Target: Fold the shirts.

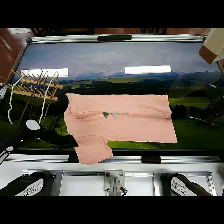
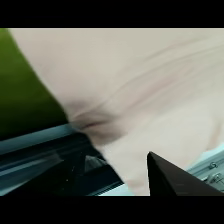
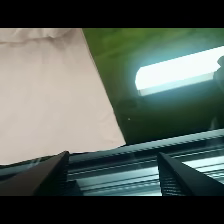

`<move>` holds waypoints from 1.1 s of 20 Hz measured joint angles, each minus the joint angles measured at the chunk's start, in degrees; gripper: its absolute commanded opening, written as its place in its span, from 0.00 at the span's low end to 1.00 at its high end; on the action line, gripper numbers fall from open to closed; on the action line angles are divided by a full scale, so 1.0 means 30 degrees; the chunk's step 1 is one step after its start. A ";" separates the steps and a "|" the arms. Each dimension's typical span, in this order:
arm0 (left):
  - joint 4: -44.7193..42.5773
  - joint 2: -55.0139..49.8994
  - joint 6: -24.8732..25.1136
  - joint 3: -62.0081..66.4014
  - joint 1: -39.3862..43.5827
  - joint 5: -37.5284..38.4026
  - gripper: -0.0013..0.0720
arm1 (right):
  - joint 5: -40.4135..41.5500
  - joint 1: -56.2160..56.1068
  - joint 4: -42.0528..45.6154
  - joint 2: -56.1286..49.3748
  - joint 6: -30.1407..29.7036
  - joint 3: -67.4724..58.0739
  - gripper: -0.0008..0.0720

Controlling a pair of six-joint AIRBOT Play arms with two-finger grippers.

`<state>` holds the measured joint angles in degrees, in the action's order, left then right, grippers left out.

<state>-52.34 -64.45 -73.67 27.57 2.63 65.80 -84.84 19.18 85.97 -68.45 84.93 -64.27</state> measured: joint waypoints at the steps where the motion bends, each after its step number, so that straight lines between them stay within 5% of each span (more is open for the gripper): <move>1: 0.0233 -0.0255 0.0036 -0.0087 0.0328 -0.0321 0.26 | 0.0073 0.0000 -0.0036 0.0000 0.0117 0.0153 0.93; 3: 0.0641 -0.0656 0.0066 -0.0175 0.0823 -0.0947 0.07 | 0.0117 0.0029 -0.0029 0.0000 0.0138 0.0823 0.93; 20: 0.1661 0.0386 0.1945 -0.0182 0.1479 0.0066 0.07 | 0.2710 0.2499 -0.4058 -0.3300 -0.1537 0.5938 0.90; 21: 0.1668 0.0459 0.2004 -0.0124 0.1479 0.0131 0.07 | 0.2623 0.2441 -0.4167 -0.3439 -0.1530 0.5931 0.85; 22: 0.1668 0.0474 0.2025 -0.0044 0.1479 0.0146 0.07 | 0.2637 0.2288 -0.4109 -0.3534 -0.1530 0.5938 0.67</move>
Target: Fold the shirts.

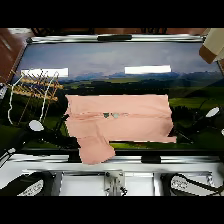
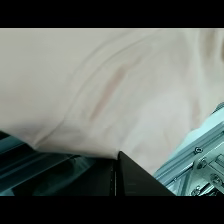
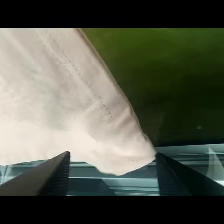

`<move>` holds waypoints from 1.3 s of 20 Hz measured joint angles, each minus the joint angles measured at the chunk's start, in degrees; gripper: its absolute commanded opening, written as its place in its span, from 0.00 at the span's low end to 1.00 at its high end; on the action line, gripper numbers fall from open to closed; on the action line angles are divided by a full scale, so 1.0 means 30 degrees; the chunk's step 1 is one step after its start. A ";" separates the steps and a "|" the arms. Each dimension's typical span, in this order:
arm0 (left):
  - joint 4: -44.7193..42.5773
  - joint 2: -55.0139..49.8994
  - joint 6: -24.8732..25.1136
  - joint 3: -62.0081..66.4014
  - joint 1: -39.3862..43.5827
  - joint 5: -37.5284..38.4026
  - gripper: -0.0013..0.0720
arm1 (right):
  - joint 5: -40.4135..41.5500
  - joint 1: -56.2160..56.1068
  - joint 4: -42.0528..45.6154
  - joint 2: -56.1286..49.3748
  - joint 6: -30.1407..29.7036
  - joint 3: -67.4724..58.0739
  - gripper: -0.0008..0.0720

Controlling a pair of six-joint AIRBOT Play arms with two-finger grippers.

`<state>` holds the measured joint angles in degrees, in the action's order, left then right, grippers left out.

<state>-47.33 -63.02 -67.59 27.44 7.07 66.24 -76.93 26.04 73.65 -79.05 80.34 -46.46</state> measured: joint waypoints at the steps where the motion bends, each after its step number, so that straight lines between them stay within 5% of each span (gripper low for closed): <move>1: 0.0000 0.0036 0.0036 0.0102 0.0000 0.0058 0.07 | 0.0117 -0.0255 0.0146 -0.0109 0.0007 0.0029 0.39; 2: 0.0000 0.0058 0.0044 0.0226 0.0000 0.0058 0.07 | 0.0393 -0.0597 0.0182 -0.0219 -0.0007 0.0073 0.16; 3: 0.0000 0.0073 0.0058 0.0386 0.0000 0.0087 0.07 | 0.0590 -0.0998 0.0219 -0.0270 0.0015 0.0073 0.12; 14: -0.0605 -0.0685 0.0138 0.7650 -0.2528 0.1486 0.07 | 0.2215 -0.5042 0.2280 0.0940 -0.0131 -0.4328 0.12; 26: -0.0714 -0.8925 -0.1625 1.5628 -0.3410 0.0452 0.07 | 0.4153 -0.6688 0.3475 -0.4575 0.2375 -1.1249 0.12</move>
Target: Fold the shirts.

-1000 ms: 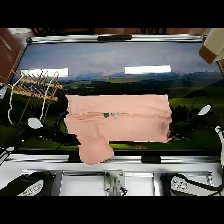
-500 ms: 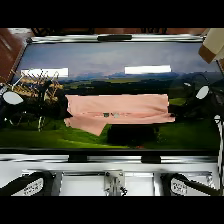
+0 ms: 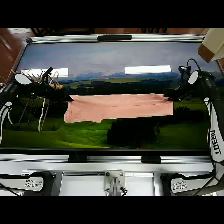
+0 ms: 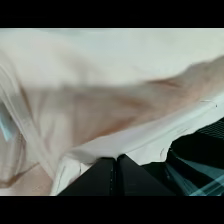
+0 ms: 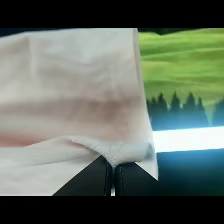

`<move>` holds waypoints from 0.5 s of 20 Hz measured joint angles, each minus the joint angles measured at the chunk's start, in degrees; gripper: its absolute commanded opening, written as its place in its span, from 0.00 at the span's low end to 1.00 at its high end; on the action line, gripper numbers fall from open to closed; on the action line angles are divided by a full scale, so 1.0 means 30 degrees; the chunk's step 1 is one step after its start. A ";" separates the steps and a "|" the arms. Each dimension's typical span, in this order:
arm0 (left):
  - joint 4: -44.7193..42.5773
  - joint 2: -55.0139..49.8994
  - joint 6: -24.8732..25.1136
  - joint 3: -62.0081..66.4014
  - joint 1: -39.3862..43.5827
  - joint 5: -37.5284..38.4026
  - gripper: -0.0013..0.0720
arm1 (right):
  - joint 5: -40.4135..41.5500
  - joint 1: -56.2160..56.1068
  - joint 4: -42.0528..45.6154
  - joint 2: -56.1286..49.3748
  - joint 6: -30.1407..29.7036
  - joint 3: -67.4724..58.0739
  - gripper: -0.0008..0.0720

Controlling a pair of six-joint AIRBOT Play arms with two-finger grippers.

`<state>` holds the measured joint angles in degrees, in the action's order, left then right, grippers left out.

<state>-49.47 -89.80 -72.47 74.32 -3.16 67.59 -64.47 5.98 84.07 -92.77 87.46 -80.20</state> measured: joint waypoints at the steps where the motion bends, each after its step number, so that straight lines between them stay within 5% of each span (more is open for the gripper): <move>1: 0.0000 -0.0321 -0.0153 0.0138 -0.0015 -0.0138 0.07 | 0.0000 0.0000 -0.0124 -0.0386 0.0146 -0.0160 0.16; 2: 0.0000 -0.0619 -0.0284 0.0255 -0.0015 -0.0284 0.07 | -0.0029 0.0000 -0.0211 -0.0729 0.0211 -0.0270 0.16; 3: 0.0007 -0.0852 -0.0474 0.0342 -0.0015 -0.0437 0.21 | -0.0117 -0.0015 -0.0408 -0.1071 0.0291 -0.0364 0.41; 4: -0.0007 -0.1078 -0.0743 0.0401 -0.0022 -0.0597 0.54 | -0.0313 -0.0015 -0.0561 -0.1348 0.0357 -0.0415 0.78; 5: -0.0007 -0.1224 -0.0954 0.0437 -0.0036 -0.0714 0.81 | -0.0386 -0.0022 -0.0707 -0.1545 0.0335 -0.0459 0.79; 10: 0.0364 -0.1494 -0.1443 0.1035 -0.0015 0.0087 0.86 | -0.1355 0.0204 -0.1326 -0.0954 -0.1224 -0.0583 0.89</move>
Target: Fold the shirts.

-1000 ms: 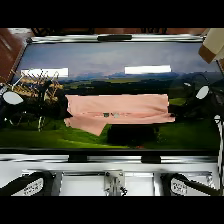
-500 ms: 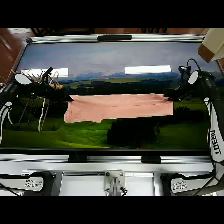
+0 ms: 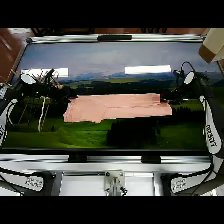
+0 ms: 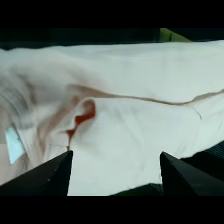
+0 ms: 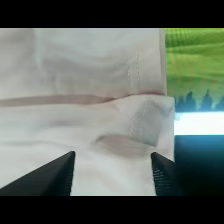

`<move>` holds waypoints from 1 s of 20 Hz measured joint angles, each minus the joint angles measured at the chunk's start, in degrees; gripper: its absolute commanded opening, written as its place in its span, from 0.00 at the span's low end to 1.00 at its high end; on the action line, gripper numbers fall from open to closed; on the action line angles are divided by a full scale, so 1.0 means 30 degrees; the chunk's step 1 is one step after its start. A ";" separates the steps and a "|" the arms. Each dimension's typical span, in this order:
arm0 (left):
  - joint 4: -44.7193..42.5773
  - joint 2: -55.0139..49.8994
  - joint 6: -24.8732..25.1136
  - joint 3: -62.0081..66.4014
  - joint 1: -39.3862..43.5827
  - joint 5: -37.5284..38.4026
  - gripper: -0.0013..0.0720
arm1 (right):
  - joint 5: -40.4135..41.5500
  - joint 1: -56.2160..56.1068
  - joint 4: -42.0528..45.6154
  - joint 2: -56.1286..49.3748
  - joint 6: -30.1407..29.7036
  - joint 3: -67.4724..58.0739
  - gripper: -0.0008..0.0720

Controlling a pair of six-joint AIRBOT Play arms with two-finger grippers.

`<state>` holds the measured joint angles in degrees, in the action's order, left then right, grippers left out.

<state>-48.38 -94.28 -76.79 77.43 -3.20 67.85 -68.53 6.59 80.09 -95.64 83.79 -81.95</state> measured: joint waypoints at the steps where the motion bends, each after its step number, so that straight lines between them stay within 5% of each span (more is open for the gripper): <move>1: 0.0015 -0.0029 0.0000 0.0219 0.0036 0.0452 0.86 | -0.0284 0.0255 -0.0117 0.0277 -0.0342 0.0000 0.89; 17: 0.0168 0.1712 0.0189 0.1770 0.2273 0.2637 0.86 | 0.0845 0.2594 -0.5843 -0.2608 -0.0852 -0.0102 0.86; 19: 0.0175 0.1836 0.0175 0.1770 0.2346 0.2586 0.86 | 0.0160 0.2076 -0.6229 -0.2965 -0.0903 -0.0073 0.11; 20: 0.0277 0.1887 0.0175 0.1770 0.2368 0.2586 0.83 | -0.0073 0.1916 -0.6207 -0.3038 -0.0925 0.0000 0.12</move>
<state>-47.55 -88.62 -76.27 82.74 3.90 75.61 -68.75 12.34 61.47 -104.75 81.01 -81.95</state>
